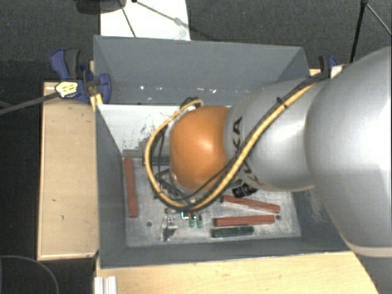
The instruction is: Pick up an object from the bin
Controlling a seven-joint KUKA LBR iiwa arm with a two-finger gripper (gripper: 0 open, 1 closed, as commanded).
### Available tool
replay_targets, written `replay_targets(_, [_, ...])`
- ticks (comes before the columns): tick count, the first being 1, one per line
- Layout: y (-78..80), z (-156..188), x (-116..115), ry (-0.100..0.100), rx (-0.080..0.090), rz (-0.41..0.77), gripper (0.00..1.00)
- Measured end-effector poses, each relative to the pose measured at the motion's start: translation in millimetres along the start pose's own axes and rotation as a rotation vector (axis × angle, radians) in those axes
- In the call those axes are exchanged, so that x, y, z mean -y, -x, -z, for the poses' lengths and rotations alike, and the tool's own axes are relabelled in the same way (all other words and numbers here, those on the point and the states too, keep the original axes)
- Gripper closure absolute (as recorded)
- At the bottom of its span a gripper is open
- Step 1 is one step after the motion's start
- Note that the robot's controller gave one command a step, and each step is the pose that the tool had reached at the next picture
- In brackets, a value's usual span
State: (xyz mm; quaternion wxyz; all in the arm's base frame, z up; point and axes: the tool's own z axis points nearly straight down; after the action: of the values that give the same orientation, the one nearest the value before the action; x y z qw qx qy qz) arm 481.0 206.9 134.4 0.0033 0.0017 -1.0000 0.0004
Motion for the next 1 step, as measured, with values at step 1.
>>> replay_targets(1, [2.3, 3.9, 0.8, 0.002, 0.007, -0.006, 0.00])
